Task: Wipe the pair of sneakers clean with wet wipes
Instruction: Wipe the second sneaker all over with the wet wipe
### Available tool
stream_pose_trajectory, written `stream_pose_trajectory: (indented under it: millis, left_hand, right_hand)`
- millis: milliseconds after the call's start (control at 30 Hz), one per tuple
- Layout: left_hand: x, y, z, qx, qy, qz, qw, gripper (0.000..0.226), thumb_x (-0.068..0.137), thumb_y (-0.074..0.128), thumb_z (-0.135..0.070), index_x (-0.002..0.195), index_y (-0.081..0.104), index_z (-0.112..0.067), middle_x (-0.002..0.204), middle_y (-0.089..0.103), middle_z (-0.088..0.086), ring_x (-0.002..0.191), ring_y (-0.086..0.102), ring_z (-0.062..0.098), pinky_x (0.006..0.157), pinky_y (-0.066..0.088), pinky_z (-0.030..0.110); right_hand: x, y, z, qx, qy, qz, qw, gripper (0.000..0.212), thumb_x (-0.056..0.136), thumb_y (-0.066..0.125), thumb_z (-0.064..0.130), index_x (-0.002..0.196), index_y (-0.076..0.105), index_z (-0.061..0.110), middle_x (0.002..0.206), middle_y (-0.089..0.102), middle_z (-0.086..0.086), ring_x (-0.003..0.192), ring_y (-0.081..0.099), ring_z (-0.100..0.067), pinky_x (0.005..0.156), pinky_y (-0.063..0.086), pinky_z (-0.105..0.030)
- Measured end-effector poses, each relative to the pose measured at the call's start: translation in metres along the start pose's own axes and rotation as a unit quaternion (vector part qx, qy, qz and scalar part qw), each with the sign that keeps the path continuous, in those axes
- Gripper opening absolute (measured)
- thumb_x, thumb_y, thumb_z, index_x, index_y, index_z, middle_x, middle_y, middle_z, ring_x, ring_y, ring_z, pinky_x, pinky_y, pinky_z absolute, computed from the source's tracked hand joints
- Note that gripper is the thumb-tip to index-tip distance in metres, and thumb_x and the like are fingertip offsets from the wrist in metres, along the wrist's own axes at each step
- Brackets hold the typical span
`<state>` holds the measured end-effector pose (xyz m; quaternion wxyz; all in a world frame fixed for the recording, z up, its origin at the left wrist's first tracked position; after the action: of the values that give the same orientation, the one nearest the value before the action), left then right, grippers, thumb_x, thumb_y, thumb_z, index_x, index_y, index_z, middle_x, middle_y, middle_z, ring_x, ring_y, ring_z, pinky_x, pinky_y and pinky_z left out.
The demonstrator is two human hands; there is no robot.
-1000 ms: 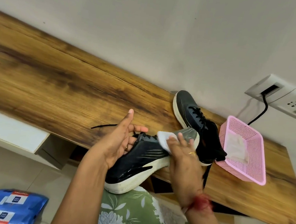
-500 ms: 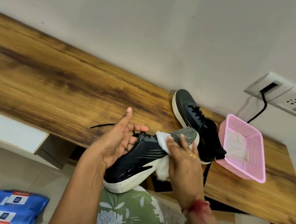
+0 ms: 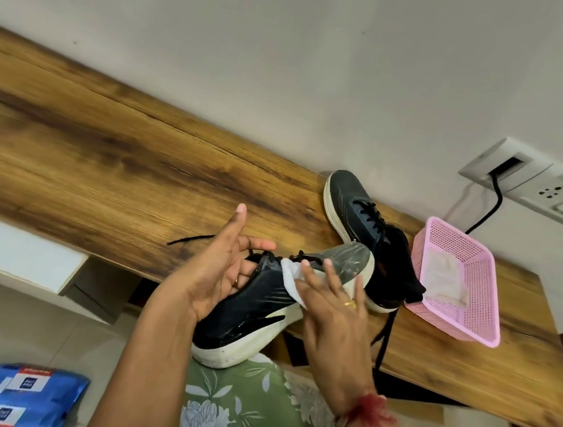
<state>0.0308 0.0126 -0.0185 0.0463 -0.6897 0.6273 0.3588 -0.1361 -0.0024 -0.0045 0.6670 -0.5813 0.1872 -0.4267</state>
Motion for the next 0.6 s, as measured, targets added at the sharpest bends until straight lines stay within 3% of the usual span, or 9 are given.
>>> stream_pose_trajectory:
  millis: [100,267,400,533,600]
  left_hand:
    - [0.000,0.000,0.000,-0.013,-0.003,0.007,1.000,0.081,0.080,0.023,-0.076,0.118,0.058,-0.014,0.093,0.071,0.021,0.065,0.064,0.020,0.062,0.047,0.030]
    - [0.000,-0.001,0.001,-0.013,-0.005,-0.003,1.000,0.086,0.070,0.029,-0.079,0.118,0.059,-0.014,0.090,0.070,0.019,0.066,0.060,0.021,0.062,0.045,0.031]
    - [-0.001,0.001,0.000,-0.007,-0.003,0.003,1.000,0.084,0.071,0.028,-0.077,0.116,0.059,-0.014,0.090,0.072,0.018,0.065,0.061,0.020,0.062,0.044,0.030]
    - [0.000,0.003,0.000,0.005,-0.001,-0.003,1.000,0.085,0.070,0.028,-0.077,0.116,0.060,-0.014,0.087,0.072,0.017,0.066,0.062,0.020,0.063,0.045,0.030]
    - [0.000,0.002,0.000,0.004,0.000,-0.002,1.000,0.085,0.069,0.029,-0.078,0.116,0.060,-0.013,0.094,0.071,0.021,0.072,0.061,0.024,0.065,0.045,0.031]
  right_hand:
    - [0.009,-0.006,-0.018,-0.068,0.014,0.007,0.998,0.034,0.085,0.050,0.015,0.114,0.064,0.022,0.131,0.056,0.004,0.132,0.039,-0.028,0.111,0.010,-0.050]
    - [-0.003,0.008,-0.002,0.069,0.032,-0.014,0.997,0.042,0.085,0.046,0.016,0.126,0.055,0.023,0.140,0.040,0.012,0.140,0.023,-0.012,0.116,-0.001,-0.035]
    - [0.004,0.003,-0.021,0.010,0.057,-0.026,0.998,0.038,0.081,0.050,0.012,0.114,0.063,0.024,0.139,0.044,0.006,0.137,0.029,-0.023,0.114,0.003,-0.046]
    - [-0.003,0.010,-0.005,0.074,0.039,-0.029,0.996,0.038,0.087,0.045,0.014,0.121,0.059,0.020,0.141,0.039,0.008,0.140,0.023,-0.014,0.117,0.005,-0.038]
    - [-0.003,0.005,-0.012,0.022,0.025,-0.024,0.999,0.039,0.087,0.038,0.020,0.118,0.060,0.023,0.141,0.043,0.004,0.138,0.027,-0.018,0.115,0.005,-0.041]
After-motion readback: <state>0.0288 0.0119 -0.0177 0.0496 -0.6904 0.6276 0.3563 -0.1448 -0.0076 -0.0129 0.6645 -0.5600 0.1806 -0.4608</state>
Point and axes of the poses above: each hand's wrist, its own x-axis towards the middle knuckle, its own y-axis out of the palm, z = x × y, the point moved 3 cm from there along x, towards the middle knuckle
